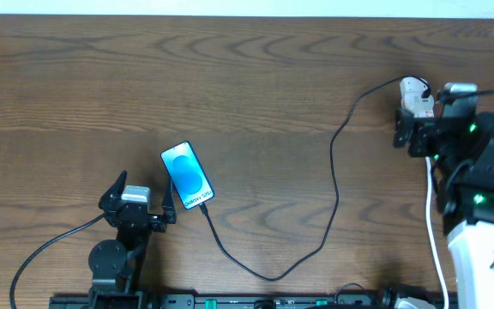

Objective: Plug charger to phone and switch on socket

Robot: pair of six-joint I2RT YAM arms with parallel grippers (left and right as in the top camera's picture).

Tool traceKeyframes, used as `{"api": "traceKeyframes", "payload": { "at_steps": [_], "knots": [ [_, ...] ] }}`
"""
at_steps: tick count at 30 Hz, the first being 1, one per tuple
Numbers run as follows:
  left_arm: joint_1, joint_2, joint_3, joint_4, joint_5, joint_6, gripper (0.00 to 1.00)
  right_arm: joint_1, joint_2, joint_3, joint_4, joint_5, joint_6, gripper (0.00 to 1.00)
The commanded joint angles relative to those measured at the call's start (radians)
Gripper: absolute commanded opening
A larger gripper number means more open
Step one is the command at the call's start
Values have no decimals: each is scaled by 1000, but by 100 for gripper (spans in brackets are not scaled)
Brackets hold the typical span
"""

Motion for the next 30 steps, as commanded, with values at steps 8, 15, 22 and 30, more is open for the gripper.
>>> {"api": "traceKeyframes", "payload": {
  "at_steps": [8,15,22,30],
  "knots": [
    [5,-7,-29,-15,13,-9,89,66,-257,-351,344,-4,4,99],
    [5,-7,-29,-14,13,-8,89,82,-411,-493,383,10,3,99],
    [5,-7,-29,-14,13,-8,89,82,-583,-620,388,11,3,99],
    [5,-7,-29,-14,13,-8,89,110,-793,-757,394,13,3,99]
  ]
}}
